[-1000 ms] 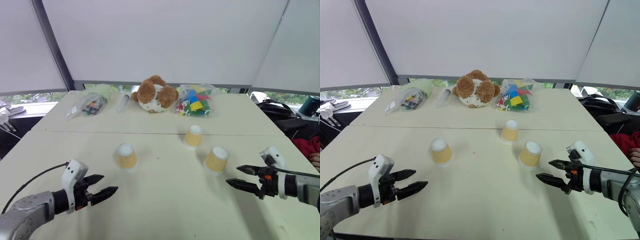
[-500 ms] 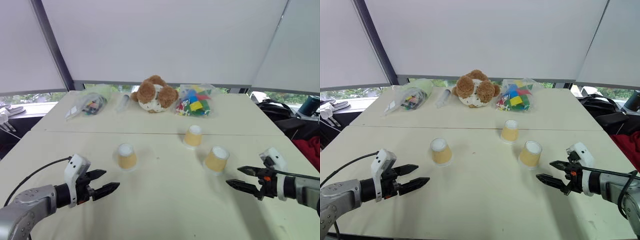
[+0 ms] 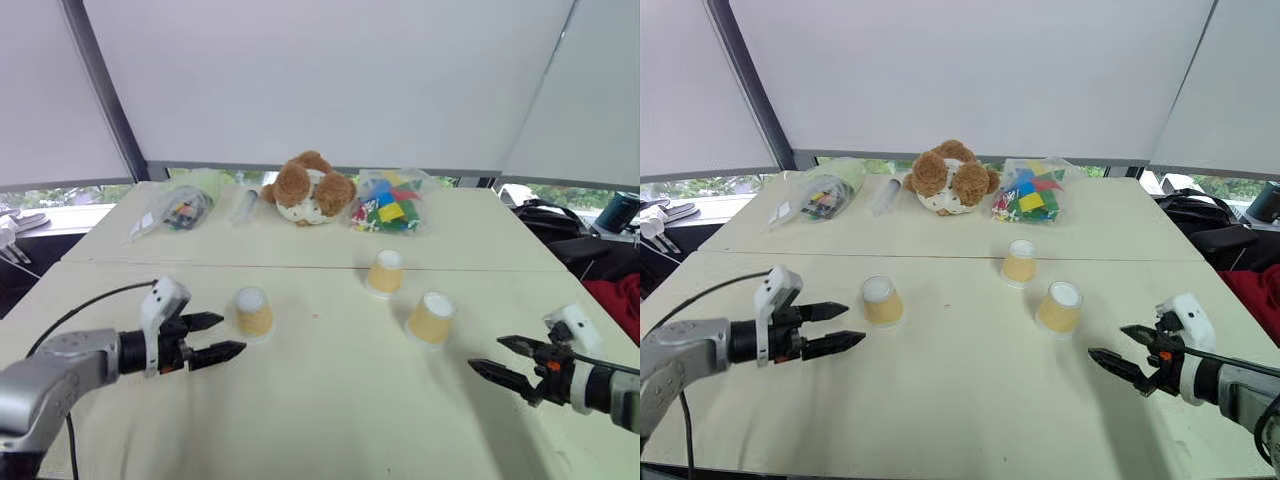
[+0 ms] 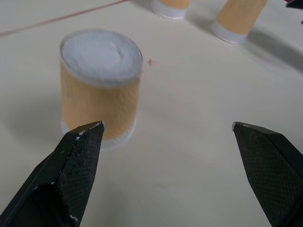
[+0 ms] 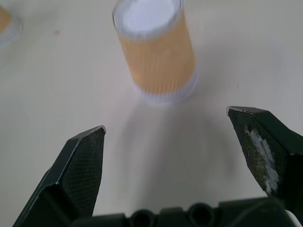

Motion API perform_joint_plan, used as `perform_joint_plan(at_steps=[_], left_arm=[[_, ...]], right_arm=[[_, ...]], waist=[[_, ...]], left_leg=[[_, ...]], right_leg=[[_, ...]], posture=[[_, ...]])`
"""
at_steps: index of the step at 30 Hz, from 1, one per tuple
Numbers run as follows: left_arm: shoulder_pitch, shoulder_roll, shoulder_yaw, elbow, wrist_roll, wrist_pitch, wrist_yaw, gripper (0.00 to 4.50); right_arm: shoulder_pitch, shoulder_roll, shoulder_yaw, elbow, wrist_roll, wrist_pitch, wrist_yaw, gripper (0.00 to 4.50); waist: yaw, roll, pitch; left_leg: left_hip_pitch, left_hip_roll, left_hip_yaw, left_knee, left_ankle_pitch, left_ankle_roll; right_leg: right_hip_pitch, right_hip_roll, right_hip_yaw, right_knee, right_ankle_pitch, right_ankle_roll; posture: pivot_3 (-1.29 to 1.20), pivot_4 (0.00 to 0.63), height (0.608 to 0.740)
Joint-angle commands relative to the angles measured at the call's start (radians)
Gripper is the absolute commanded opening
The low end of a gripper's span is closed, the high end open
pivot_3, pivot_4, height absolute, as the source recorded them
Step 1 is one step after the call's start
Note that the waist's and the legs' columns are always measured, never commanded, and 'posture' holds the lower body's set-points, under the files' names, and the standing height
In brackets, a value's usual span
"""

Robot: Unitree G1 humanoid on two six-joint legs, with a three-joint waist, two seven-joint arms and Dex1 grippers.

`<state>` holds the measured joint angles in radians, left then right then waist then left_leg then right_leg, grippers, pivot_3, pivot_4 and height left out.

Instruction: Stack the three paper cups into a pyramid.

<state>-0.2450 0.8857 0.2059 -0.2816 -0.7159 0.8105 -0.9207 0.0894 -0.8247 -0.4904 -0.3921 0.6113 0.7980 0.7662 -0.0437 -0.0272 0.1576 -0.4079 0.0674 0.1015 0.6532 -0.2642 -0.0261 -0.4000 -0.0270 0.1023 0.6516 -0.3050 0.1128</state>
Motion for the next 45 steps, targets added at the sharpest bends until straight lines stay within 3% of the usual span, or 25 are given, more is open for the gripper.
perform_joint_plan(at_steps=[1,8,27,30,32,33,39,45], left_arm=[[-0.095,0.035,-0.018,-0.03,-0.021,0.006,-0.048,4.46],[-0.125,0.115,-0.069,-0.117,-0.033,0.051,-0.12,4.46],[0.006,0.091,-0.023,-0.223,-0.053,0.059,-0.017,4.46],[0.027,0.089,-0.017,-0.225,-0.049,0.054,-0.008,4.5],[0.037,0.088,-0.014,-0.229,-0.052,0.054,-0.002,4.5],[0.042,0.089,-0.011,-0.232,-0.055,0.055,0.0,4.5],[0.078,0.091,0.016,-0.224,-0.049,0.05,0.014,4.5],[0.1,0.091,0.018,-0.234,-0.044,0.042,0.017,4.5]], right_arm=[[-0.061,0.035,0.033,-0.022,-0.016,-0.067,-0.04,4.5],[-0.16,0.11,0.141,0.077,-0.103,-0.184,-0.095,4.5],[-0.357,0.168,0.279,0.351,-0.151,-0.292,-0.045,4.5],[-0.362,0.171,0.283,0.375,-0.16,-0.311,-0.028,3.61],[-0.364,0.172,0.286,0.378,-0.163,-0.318,-0.023,2.58],[-0.365,0.174,0.285,0.376,-0.161,-0.317,-0.022,2.29],[-0.373,0.153,0.308,0.297,-0.13,-0.278,0.022,2.28],[-0.439,0.165,0.409,0.202,-0.112,-0.203,0.068,2.28]], waist=[[0.0,0.0,0.0],[0.001,0.0,0.0],[0.002,0.0,0.0],[0.002,0.0,0.0],[0.001,0.0,0.0],[0.001,0.0,0.0],[0.001,0.001,0.0],[0.0,0.001,0.0]], left_leg=[[0.0,0.0,0.0,0.0,0.0,0.0],[-0.001,0.0,0.0,-0.002,0.0,0.0],[-0.001,0.0,0.0,0.0,0.0,0.0],[-0.001,0.0,0.0,0.0,0.0,0.0],[-0.001,0.0,0.0,0.0,0.0,0.0],[-0.001,0.0,0.0,0.0,0.0,0.0],[-0.001,0.0,0.0,0.0,0.0,0.0],[-0.001,0.0,0.001,0.0,0.0,0.0]], right_leg=[[0.0,0.0,0.0,0.0,0.0,0.0],[-0.002,0.0,0.0,0.0,0.0,0.001],[-0.001,0.0,0.0,0.002,0.0,0.001],[-0.001,0.0,0.0,0.002,0.0,0.001],[-0.001,0.0,0.0,0.002,0.0,0.001],[-0.001,0.0,0.0,0.002,0.0,0.001],[-0.001,0.0,0.0,0.002,0.0,0.001],[-0.002,0.0,0.0,0.003,0.0,0.001]], posture=[[0.0,0.15,0.74],[0.0,0.15,0.74],[0.0,0.15,0.74],[0.0,0.15,0.74],[0.0,0.15,0.74],[0.0,0.15,0.74],[0.0,0.15,0.74],[0.0,0.15,0.74]])
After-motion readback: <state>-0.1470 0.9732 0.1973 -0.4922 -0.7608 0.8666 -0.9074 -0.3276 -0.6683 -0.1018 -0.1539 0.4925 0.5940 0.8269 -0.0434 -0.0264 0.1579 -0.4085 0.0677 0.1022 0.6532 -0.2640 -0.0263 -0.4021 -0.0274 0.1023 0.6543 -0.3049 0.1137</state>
